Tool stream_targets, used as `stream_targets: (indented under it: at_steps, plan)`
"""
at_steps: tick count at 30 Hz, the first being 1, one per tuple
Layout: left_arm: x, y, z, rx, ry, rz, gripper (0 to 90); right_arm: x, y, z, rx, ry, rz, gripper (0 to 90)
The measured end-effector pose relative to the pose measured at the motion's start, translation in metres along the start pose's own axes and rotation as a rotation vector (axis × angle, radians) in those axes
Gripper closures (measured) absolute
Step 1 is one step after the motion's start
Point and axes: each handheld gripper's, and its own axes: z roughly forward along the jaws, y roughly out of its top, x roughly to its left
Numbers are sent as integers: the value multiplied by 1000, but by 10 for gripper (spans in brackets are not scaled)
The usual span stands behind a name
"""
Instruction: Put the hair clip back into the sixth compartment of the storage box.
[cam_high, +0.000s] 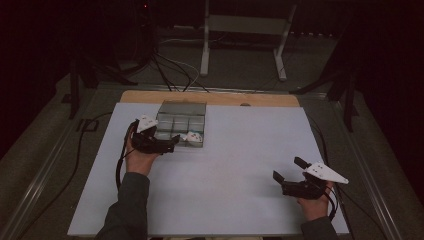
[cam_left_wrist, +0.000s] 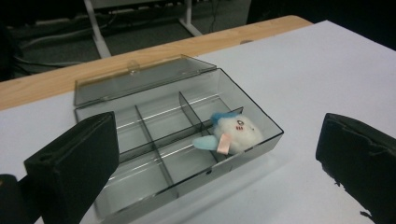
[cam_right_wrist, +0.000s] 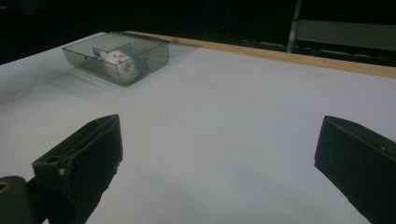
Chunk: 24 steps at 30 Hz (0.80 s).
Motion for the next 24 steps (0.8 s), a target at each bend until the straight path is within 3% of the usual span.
stream_targets:
  at_steps: [6, 11, 18, 24]
  plan:
    - [4, -12, -25, -32, 26, -19, 7, 0, 0, 0, 1, 0, -2, 10]
    - [8, -20, -34, -47, 42, -32, 7, 0, 0, 0, -2, 1, -3, 10]
    - [11, -44, -58, -82, 72, -41, 7, 1, 0, 1, -2, 0, 1, 10]
    - [10, -62, -69, -94, 105, -46, 7, 0, 0, 1, -2, -1, 1, 10]
